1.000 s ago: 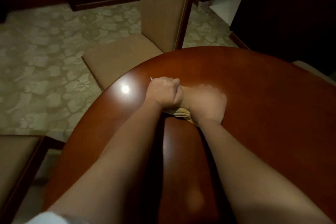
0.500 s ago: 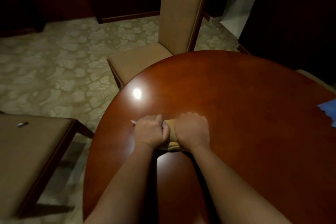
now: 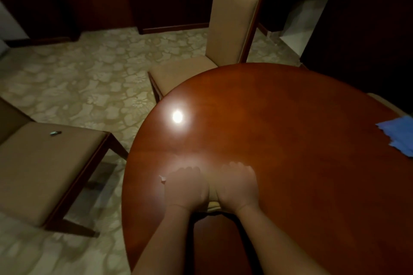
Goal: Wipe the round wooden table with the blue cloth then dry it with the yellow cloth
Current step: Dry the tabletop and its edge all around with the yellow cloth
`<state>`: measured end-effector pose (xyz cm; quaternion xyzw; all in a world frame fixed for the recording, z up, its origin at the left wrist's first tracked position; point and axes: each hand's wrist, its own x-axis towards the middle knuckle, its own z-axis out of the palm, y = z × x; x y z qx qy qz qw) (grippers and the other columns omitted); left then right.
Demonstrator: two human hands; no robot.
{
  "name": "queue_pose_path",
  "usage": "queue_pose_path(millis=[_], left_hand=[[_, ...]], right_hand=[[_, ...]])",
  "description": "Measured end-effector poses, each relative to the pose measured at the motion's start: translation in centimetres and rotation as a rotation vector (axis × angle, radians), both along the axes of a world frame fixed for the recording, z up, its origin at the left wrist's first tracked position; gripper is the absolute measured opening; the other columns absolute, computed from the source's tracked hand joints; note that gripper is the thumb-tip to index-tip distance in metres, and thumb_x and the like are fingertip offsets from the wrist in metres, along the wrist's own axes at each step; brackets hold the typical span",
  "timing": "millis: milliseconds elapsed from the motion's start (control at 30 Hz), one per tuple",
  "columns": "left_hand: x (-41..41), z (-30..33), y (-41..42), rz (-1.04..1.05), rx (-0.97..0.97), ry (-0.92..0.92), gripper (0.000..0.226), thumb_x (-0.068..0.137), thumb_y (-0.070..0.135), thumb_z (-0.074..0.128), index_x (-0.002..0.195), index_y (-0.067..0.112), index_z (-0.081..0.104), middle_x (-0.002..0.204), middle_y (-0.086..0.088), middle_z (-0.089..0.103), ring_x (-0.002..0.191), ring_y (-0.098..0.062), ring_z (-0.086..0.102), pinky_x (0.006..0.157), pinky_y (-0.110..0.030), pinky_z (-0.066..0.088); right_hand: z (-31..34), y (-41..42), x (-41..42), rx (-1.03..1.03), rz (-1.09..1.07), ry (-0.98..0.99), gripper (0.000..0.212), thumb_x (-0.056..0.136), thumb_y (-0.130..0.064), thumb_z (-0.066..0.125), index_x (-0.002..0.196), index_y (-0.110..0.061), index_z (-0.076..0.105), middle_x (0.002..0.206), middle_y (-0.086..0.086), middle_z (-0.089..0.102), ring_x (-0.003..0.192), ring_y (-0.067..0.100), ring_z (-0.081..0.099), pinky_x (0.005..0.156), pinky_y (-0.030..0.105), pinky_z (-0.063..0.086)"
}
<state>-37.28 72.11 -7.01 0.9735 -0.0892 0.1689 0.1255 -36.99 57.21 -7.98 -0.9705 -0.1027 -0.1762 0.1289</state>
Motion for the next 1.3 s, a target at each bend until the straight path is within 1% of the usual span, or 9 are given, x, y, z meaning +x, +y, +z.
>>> queue_pose_path(millis=[200, 433, 600, 667, 800, 933, 1067, 1167, 1300], left_hand=[[4.1, -0.7, 0.4, 0.027, -0.012, -0.02, 0.027, 0.072, 0.028, 0.039, 0.055, 0.01, 0.051, 0.051, -0.008, 0.05, 0.042, -0.028, 0.046, 0.04, -0.027, 0.033], [14.0, -1.1, 1.6, 0.011, -0.004, -0.105, 0.027, 0.073, 0.028, 0.04, 0.056, 0.01, 0.049, 0.053, -0.01, 0.052, 0.045, -0.03, 0.049, 0.042, -0.028, 0.033], [21.2, -1.3, 2.1, 0.022, 0.008, -0.151, 0.03, 0.074, 0.028, 0.039, 0.057, 0.008, 0.054, 0.052, -0.011, 0.054, 0.044, -0.03, 0.05, 0.042, -0.027, 0.034], [23.7, -1.3, 2.3, 0.018, 0.005, -0.19, 0.031, 0.074, 0.027, 0.039, 0.057, 0.007, 0.055, 0.052, -0.012, 0.054, 0.044, -0.03, 0.05, 0.042, -0.026, 0.032], [26.4, -1.3, 2.5, 0.024, 0.004, -0.205, 0.031, 0.075, 0.027, 0.039, 0.055, 0.007, 0.052, 0.05, -0.012, 0.052, 0.043, -0.03, 0.049, 0.046, -0.024, 0.023], [26.2, -1.0, 2.3, 0.034, 0.005, -0.219, 0.03, 0.074, 0.027, 0.039, 0.054, 0.008, 0.051, 0.049, -0.011, 0.051, 0.041, -0.029, 0.047, 0.043, -0.023, 0.028], [23.4, -0.6, 1.7, 0.121, 0.026, -0.218, 0.03, 0.073, 0.028, 0.039, 0.054, 0.008, 0.053, 0.049, -0.011, 0.052, 0.041, -0.028, 0.048, 0.043, -0.023, 0.031], [19.6, -0.5, 1.3, 0.129, 0.026, -0.184, 0.029, 0.072, 0.028, 0.04, 0.055, 0.009, 0.054, 0.05, -0.011, 0.053, 0.043, -0.028, 0.049, 0.043, -0.024, 0.033], [13.2, -0.2, 0.3, 0.134, 0.031, -0.134, 0.028, 0.071, 0.029, 0.04, 0.056, 0.009, 0.053, 0.052, -0.011, 0.053, 0.044, -0.028, 0.05, 0.043, -0.027, 0.033]], right_hand=[[0.0, 0.3, 4.8, 0.008, 0.067, -0.073, 0.029, 0.083, -0.036, 0.04, 0.069, -0.014, 0.053, 0.069, 0.006, 0.051, 0.063, 0.029, 0.048, 0.061, 0.038, 0.028], [-0.1, 1.5, 13.9, 0.031, 0.016, -0.08, 0.029, 0.082, -0.034, 0.041, 0.068, -0.013, 0.056, 0.068, 0.009, 0.054, 0.064, 0.032, 0.052, 0.059, 0.038, 0.036], [0.0, 2.1, 21.0, 0.028, 0.026, -0.093, 0.031, 0.083, -0.034, 0.041, 0.068, -0.012, 0.057, 0.068, 0.009, 0.055, 0.064, 0.031, 0.053, 0.059, 0.037, 0.037], [-0.1, 2.4, 23.6, 0.026, 0.016, -0.109, 0.032, 0.084, -0.034, 0.04, 0.069, -0.012, 0.058, 0.068, 0.009, 0.055, 0.064, 0.031, 0.053, 0.059, 0.036, 0.037], [-0.3, 2.6, 26.4, 0.03, 0.005, -0.129, 0.034, 0.085, -0.033, 0.039, 0.069, -0.01, 0.059, 0.068, 0.01, 0.057, 0.064, 0.032, 0.054, 0.059, 0.038, 0.037], [0.1, 2.7, 26.3, 0.003, -0.002, -0.097, 0.034, 0.085, -0.032, 0.037, 0.069, -0.009, 0.057, 0.067, 0.01, 0.056, 0.063, 0.032, 0.053, 0.059, 0.037, 0.037], [0.8, 2.6, 24.3, -0.048, 0.033, -0.034, 0.035, 0.084, -0.032, 0.033, 0.071, -0.009, 0.056, 0.069, 0.011, 0.057, 0.064, 0.032, 0.054, 0.06, 0.037, 0.038], [0.9, 2.1, 20.8, -0.062, 0.06, -0.001, 0.036, 0.084, -0.033, 0.031, 0.073, -0.009, 0.056, 0.07, 0.01, 0.057, 0.067, 0.031, 0.053, 0.062, 0.038, 0.037], [1.0, 1.0, 14.6, -0.052, 0.066, -0.016, 0.032, 0.083, -0.032, 0.034, 0.07, -0.01, 0.054, 0.067, 0.009, 0.054, 0.063, 0.03, 0.052, 0.059, 0.036, 0.038]])
